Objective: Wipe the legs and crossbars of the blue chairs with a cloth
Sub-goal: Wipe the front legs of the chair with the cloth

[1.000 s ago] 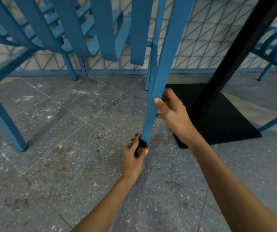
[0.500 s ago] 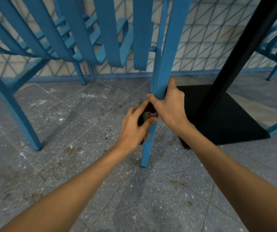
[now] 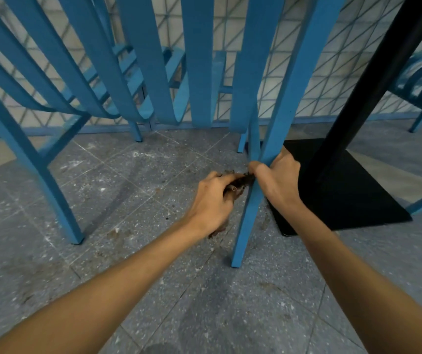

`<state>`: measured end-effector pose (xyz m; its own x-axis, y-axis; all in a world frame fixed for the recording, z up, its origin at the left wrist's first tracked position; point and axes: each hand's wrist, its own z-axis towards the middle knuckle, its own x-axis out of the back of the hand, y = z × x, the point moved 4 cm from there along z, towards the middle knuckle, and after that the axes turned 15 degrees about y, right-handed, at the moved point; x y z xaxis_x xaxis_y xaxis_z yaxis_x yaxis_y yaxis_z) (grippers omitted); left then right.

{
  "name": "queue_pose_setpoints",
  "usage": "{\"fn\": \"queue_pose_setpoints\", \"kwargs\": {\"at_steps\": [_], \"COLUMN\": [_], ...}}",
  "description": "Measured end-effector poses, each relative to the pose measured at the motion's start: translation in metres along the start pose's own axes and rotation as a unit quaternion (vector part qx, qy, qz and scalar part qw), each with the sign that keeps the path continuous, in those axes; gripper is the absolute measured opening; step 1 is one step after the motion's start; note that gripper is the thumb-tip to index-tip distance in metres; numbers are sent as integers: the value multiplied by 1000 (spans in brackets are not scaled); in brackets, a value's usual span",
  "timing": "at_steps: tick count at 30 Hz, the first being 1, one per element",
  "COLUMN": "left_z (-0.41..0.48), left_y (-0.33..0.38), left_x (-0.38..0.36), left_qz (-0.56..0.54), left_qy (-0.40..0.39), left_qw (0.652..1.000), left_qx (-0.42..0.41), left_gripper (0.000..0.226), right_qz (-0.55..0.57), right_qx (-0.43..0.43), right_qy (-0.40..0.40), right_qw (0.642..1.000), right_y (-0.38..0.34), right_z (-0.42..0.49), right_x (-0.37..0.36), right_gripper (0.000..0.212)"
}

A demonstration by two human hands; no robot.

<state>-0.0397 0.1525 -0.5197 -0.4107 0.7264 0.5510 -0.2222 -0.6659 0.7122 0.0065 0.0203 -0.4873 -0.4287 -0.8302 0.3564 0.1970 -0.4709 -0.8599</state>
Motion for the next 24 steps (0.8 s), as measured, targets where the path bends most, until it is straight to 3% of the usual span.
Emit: {"fn": "queue_pose_setpoints", "kwargs": {"at_steps": [8,10,12,14,16,19,22,24], "left_z": [1,0,0,1,1,-2,-3,1], "left_y": [3,5,2,-5,-14,-17,-23,-35], "left_x": [23,30,37,47,59,76,100,127], "left_qz": [-25,-44,-54,-65,-111,-212,-324,-372], "left_qy": [-32,-37,-29,-15,-15,-34,-37,-69], "left_qw": [998,994,989,982,970,943,892,863], "left_qx": [56,90,131,174,216,255,313,335], "left_gripper": [21,19,22,25,25,21,26,36], "right_qz": [-43,-139,-248,-280,-224,-68,30,65], "right_qx": [-14,-43,-117,-166,-167,-172,-173,-210], "right_qy": [-19,-78,-191,-303,-379,-460,-424,-391], "right_qw": [999,986,943,896,882,868,888,894], "right_y": [2,4,2,-9,-33,-73,-96,-100], "right_z": [-5,-6,-16,-32,-48,-73,-83,-81], "right_x": [6,11,22,29,23,-4,-34,-53], "right_gripper": [24,42,63,76,78,58,33,43]}}
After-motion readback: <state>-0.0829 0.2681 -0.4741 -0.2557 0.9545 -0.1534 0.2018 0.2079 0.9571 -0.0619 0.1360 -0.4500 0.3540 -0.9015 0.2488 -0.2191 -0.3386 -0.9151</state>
